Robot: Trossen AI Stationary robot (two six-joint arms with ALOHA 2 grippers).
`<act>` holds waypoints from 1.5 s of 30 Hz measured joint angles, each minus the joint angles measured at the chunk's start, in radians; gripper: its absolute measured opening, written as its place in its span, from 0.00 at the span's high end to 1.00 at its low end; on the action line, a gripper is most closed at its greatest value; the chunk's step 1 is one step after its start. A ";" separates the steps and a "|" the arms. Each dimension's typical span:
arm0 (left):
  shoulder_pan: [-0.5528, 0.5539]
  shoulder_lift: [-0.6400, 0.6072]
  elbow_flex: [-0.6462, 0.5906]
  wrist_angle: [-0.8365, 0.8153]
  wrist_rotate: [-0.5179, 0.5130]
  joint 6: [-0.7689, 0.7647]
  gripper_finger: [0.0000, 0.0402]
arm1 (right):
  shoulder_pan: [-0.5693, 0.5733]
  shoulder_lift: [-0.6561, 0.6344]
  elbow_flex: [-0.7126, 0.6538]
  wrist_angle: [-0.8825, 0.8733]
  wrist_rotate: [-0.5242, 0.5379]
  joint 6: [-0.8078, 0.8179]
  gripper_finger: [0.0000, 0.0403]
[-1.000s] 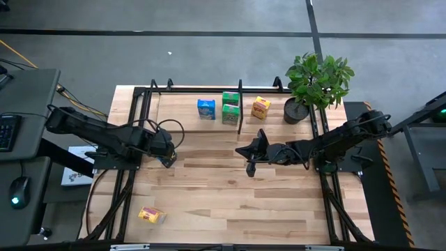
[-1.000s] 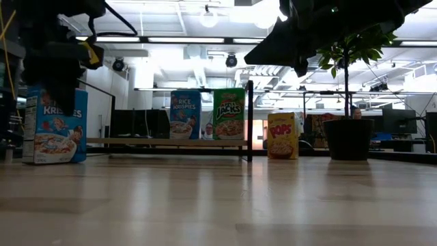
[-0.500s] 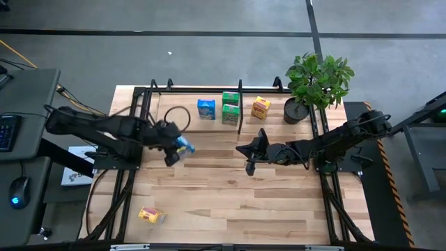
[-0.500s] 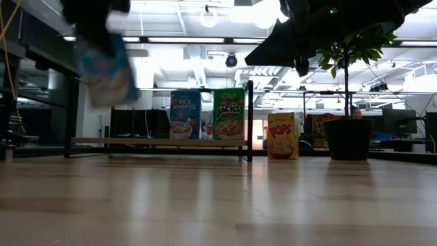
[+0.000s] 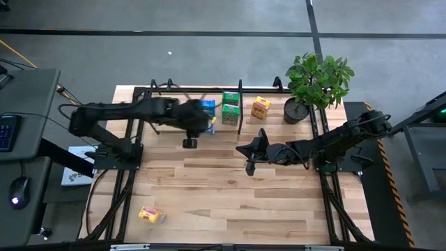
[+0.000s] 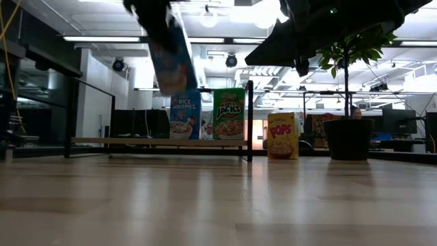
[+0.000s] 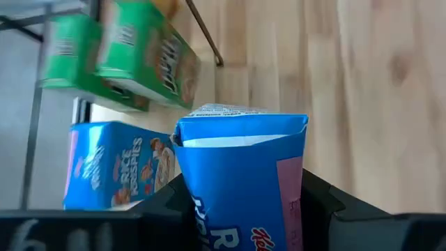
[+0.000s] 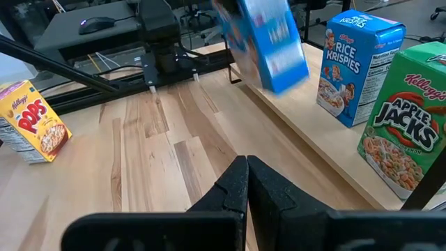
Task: Stack cereal on shelf
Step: Put the blue cereal box aligned with the other blue cereal box on the shelf
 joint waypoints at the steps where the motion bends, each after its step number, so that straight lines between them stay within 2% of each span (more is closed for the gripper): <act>1: 0.015 0.028 0.001 0.000 0.004 0.039 0.66 | 0.000 0.000 0.000 0.000 0.000 0.000 1.00; 5: 0.078 0.131 0.001 0.004 0.001 0.131 0.66 | 0.000 0.000 0.000 0.000 0.000 0.000 1.00; 11: 0.146 0.217 0.001 0.017 0.005 0.158 0.66 | 0.000 0.000 0.000 -0.002 -0.003 0.003 1.00; 20: 0.180 0.225 0.002 0.095 0.039 0.210 0.66 | 0.000 0.000 0.000 -0.014 -0.006 0.011 1.00; 29: 0.187 0.225 0.002 0.101 0.054 0.240 0.65 | 0.000 0.000 0.000 -0.026 -0.006 0.026 1.00; 45: 0.187 0.241 0.003 0.119 0.019 0.254 0.43 | 0.000 0.000 0.000 -0.026 -0.006 0.026 1.00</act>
